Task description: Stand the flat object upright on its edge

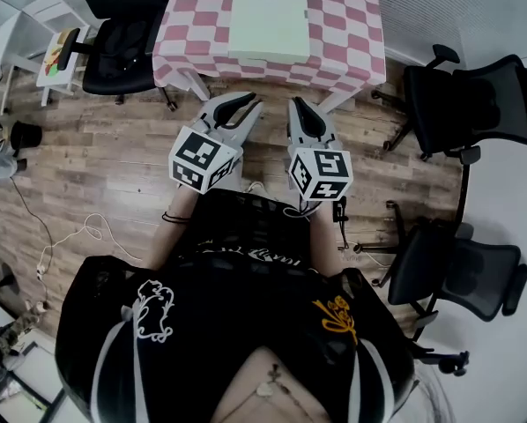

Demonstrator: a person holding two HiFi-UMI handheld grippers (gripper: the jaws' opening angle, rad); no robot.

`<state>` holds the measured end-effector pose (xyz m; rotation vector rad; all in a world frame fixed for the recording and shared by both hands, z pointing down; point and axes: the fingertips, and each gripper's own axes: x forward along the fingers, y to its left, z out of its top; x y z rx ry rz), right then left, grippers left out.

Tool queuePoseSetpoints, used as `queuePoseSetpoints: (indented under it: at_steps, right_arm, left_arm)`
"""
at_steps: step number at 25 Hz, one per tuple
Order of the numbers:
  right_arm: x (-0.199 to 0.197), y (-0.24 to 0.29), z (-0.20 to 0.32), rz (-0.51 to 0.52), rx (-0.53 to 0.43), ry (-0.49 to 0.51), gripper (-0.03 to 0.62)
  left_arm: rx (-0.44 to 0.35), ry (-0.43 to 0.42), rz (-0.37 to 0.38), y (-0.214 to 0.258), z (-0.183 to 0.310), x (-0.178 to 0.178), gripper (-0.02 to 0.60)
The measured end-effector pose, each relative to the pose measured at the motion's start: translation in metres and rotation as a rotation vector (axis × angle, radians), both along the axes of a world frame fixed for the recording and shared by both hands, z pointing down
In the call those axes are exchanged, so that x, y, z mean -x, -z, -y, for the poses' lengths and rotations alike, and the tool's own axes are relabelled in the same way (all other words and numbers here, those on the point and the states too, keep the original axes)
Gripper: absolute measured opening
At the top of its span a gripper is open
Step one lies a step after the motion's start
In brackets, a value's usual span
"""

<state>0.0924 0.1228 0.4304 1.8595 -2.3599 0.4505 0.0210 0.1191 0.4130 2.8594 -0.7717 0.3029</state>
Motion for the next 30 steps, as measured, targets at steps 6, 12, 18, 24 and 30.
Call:
queuePoseSetpoints:
  at_steps: [6,12,18,24,30]
  right_arm:
    - [0.002,-0.002,0.059,-0.019,0.013,-0.015,0.031]
    - [0.016,0.003,0.132,-0.035,0.022,-0.013,0.031]
    - [0.025,-0.001,0.189,-0.047,0.054,-0.030,0.031]
    - [0.027,-0.009,0.230,-0.054,0.084,-0.064,0.031]
    - [0.026,-0.015,0.260,-0.047,0.100,-0.103,0.031]
  left_arm:
    - [-0.003,-0.011,-0.005,-0.001,0.062,0.004,0.054]
    - [-0.001,0.005,-0.016,0.005,0.144,0.022,0.054]
    - [0.033,-0.002,-0.016,-0.004,0.204,0.035,0.054]
    - [0.063,-0.030,-0.016,-0.015,0.252,0.040,0.054]
    - [0.082,-0.067,-0.009,-0.024,0.283,0.040,0.054]
